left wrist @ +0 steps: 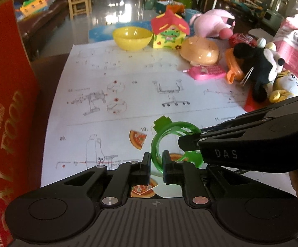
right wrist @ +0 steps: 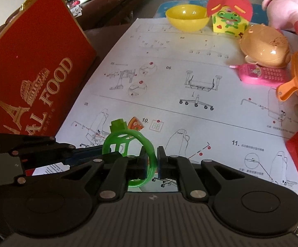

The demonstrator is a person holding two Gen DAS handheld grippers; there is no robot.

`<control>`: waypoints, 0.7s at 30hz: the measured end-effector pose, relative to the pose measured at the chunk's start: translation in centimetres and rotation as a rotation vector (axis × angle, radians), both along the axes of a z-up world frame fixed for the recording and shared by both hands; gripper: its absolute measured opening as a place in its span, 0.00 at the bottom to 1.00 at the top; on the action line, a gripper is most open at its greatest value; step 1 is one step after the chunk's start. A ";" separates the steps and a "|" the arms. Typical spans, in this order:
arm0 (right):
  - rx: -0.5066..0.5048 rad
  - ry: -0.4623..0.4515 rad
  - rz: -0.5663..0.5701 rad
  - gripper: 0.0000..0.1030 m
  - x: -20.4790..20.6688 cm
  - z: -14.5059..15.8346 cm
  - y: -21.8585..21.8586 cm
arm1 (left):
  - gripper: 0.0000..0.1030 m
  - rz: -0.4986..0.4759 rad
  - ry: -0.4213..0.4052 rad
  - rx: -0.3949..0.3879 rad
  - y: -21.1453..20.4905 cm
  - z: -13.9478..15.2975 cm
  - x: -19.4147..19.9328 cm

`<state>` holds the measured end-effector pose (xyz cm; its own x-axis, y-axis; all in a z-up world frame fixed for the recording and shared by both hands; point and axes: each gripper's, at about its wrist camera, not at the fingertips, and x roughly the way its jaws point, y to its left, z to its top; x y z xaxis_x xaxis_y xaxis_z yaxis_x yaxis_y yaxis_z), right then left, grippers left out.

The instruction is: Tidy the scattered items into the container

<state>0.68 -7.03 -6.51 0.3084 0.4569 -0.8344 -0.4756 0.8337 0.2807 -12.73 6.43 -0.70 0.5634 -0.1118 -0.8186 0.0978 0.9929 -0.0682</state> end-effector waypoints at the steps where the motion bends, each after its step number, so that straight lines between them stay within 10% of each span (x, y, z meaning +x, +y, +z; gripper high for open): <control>1: 0.003 -0.005 -0.002 0.10 -0.1 0.2 -0.1 | 0.05 0.001 -0.005 0.000 0.0 0.2 -0.1; 21: 0.040 -0.109 0.002 0.10 -2.3 5.0 -0.6 | 0.05 0.023 -0.104 0.048 -0.7 5.4 -2.7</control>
<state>-1.64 -7.59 -1.48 0.3958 0.4896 -0.7769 -0.5065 0.8221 0.2600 -15.45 5.68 4.72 0.6477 -0.0600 -0.7595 0.0786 0.9968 -0.0117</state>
